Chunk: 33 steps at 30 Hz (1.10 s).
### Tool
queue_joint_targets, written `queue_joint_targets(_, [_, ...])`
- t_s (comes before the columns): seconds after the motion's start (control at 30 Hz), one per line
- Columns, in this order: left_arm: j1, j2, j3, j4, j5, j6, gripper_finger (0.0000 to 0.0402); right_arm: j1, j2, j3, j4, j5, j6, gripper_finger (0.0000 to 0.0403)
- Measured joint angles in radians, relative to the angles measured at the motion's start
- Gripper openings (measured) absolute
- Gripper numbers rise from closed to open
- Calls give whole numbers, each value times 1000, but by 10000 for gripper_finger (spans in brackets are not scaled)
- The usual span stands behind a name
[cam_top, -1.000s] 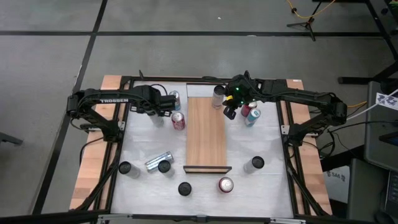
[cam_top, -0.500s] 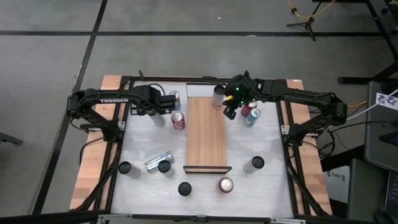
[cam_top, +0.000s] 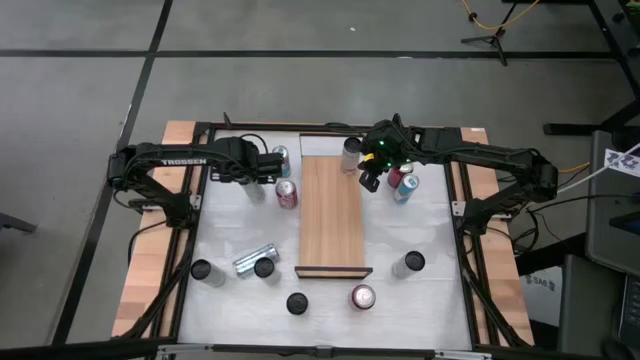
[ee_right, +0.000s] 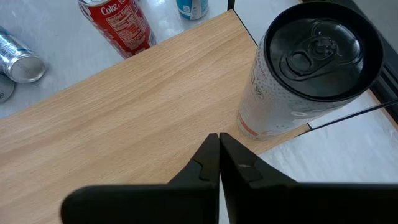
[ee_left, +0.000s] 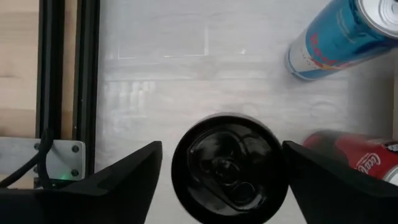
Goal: Place canned beverage on shelf
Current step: Put the white pink soda can on the shelf aligned with the other white pink soda can
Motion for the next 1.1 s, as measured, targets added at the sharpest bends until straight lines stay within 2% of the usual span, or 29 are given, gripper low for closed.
queue_joint_targets(0.33, [1, 0, 0, -1, -10, 55, 380, 0, 0, 0, 0, 0, 0, 1])
queue_joint_targets(0.7, [1, 0, 0, 63, -6, 167, 391, 0, 0, 0, 0, 0, 0, 1])
queue_joint_targets(0.87, [0, 0, 0, 95, -6, 273, 391, 0, 0, 0, 0, 0, 0, 1])
queue_joint_targets(1.1, [0, 0, 0, 96, -5, 563, 391, 0, 0, 0, 0, 0, 0, 1])
